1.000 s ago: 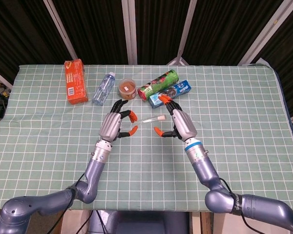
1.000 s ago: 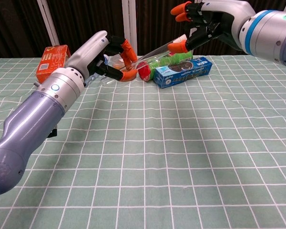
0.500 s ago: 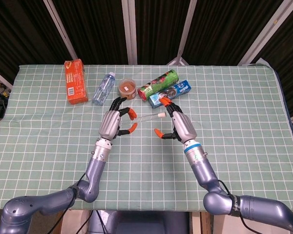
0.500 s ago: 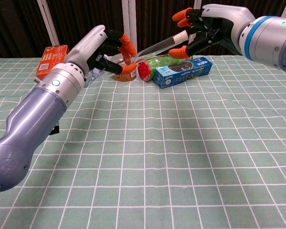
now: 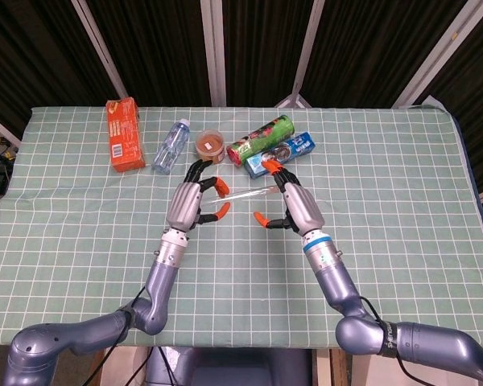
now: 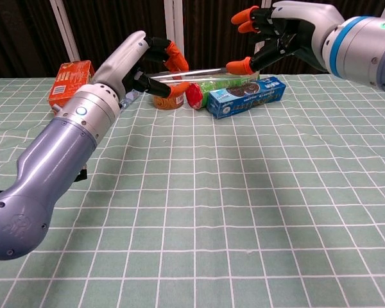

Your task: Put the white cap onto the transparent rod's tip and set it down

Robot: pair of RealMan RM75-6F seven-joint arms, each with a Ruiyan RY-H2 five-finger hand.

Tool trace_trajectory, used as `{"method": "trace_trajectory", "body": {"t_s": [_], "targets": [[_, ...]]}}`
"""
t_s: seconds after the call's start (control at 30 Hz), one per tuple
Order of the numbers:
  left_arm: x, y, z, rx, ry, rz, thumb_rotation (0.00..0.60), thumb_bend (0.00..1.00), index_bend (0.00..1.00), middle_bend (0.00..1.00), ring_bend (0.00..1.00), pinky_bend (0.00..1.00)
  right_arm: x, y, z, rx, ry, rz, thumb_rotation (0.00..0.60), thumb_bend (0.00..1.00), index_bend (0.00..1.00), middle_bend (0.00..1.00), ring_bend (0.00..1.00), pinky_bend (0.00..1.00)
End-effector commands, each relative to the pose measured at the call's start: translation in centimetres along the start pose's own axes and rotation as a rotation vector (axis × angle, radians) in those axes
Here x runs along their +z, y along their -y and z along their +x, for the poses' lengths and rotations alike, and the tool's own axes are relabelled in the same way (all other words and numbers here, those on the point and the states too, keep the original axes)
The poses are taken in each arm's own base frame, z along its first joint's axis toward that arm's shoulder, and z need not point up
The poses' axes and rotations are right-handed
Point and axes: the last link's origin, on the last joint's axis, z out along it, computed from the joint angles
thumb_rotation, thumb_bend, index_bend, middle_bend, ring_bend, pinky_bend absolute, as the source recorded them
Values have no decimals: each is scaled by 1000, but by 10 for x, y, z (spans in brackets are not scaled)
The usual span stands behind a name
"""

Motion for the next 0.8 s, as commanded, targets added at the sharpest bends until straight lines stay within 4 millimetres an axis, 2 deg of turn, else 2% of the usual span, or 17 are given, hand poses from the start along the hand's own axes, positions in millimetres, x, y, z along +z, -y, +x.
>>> {"method": "trace_trajectory", "body": {"t_s": [0.03, 0.5, 0.8], "targets": [[-2, 2, 0, 6, 3, 3, 600, 792, 564, 569, 106, 0, 1, -2, 2, -2, -3, -5, 600, 340, 0, 0, 0, 0], [-31, 33, 2, 66, 62, 38, 600, 792, 564, 569, 107, 0, -4, -8, 10, -19, -23, -11, 600, 340, 0, 0, 0, 0], [-50, 44, -4, 90, 112, 46, 600, 792, 564, 569, 107, 0, -10, -24, 14, -250, -69, 3, 600, 337, 0, 0, 0, 0]]}}
